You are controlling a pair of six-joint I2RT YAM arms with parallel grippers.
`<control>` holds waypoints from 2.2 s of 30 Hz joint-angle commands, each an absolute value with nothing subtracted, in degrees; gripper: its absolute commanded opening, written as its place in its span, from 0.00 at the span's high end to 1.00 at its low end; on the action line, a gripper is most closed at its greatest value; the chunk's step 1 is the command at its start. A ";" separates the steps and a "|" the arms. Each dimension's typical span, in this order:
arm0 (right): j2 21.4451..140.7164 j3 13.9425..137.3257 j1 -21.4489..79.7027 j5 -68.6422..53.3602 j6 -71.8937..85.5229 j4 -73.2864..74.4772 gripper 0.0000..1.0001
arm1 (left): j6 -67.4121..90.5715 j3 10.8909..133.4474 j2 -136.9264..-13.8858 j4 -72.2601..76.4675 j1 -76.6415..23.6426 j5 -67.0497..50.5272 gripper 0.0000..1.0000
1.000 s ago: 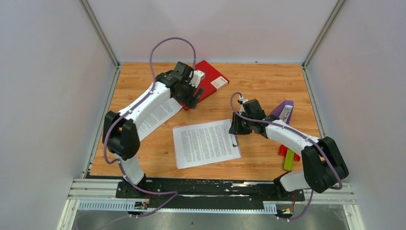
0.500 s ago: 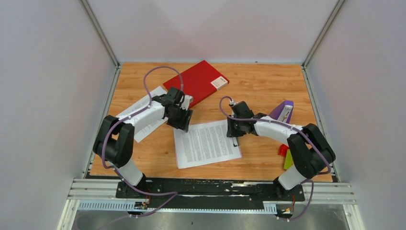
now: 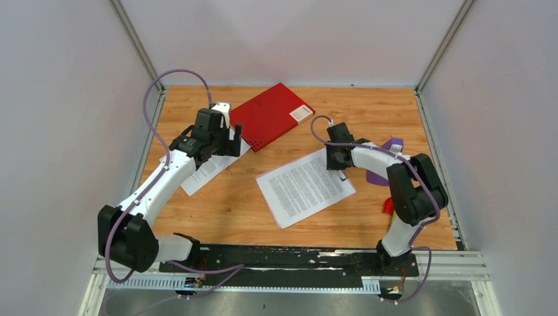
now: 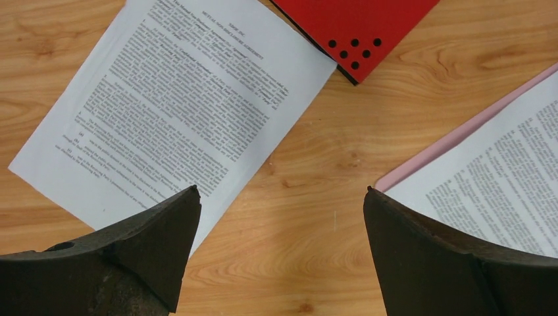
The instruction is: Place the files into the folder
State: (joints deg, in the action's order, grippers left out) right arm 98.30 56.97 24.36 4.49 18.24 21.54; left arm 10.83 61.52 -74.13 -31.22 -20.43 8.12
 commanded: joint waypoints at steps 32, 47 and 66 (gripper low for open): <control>128.04 105.41 13.63 -24.68 11.03 10.86 0.36 | 42.10 64.69 -107.20 13.17 -9.34 -7.49 0.20; 148.07 129.01 11.43 -33.50 10.54 15.11 0.27 | 38.47 69.84 -113.89 11.04 -8.70 -10.61 0.24; 145.97 122.14 11.48 -62.00 24.59 3.84 0.58 | 31.09 74.27 -116.38 6.12 -6.86 -18.40 0.30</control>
State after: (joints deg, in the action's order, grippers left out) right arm 148.86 122.63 9.65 -50.09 19.09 9.34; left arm 33.04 71.85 -115.85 4.58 -5.80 -12.21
